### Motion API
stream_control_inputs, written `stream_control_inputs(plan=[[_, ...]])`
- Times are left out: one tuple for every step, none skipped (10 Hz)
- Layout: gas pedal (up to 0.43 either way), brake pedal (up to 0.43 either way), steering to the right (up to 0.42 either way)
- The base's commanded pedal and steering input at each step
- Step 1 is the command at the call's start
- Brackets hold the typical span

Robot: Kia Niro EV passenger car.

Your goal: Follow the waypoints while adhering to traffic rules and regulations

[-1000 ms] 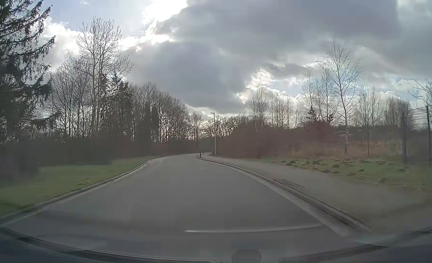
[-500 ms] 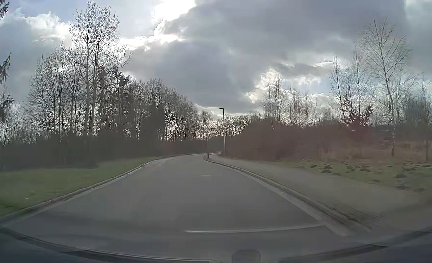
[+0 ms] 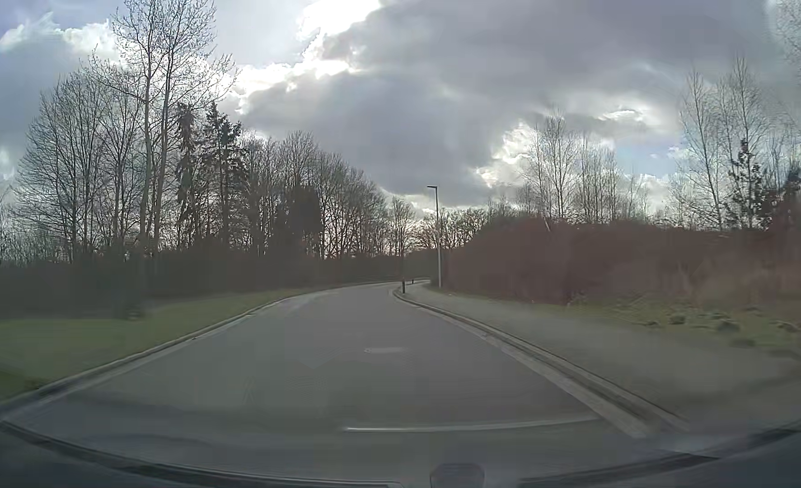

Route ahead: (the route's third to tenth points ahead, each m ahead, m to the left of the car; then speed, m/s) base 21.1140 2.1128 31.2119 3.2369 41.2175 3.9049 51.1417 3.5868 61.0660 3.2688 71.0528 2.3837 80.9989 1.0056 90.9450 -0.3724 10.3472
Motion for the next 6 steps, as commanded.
stream_control_inputs(plan=[[0.138,0.0,-0.043],[0.138,0.0,-0.043],[0.138,0.0,-0.043],[0.138,0.0,-0.043],[0.138,0.0,-0.043],[0.138,0.0,-0.042]])
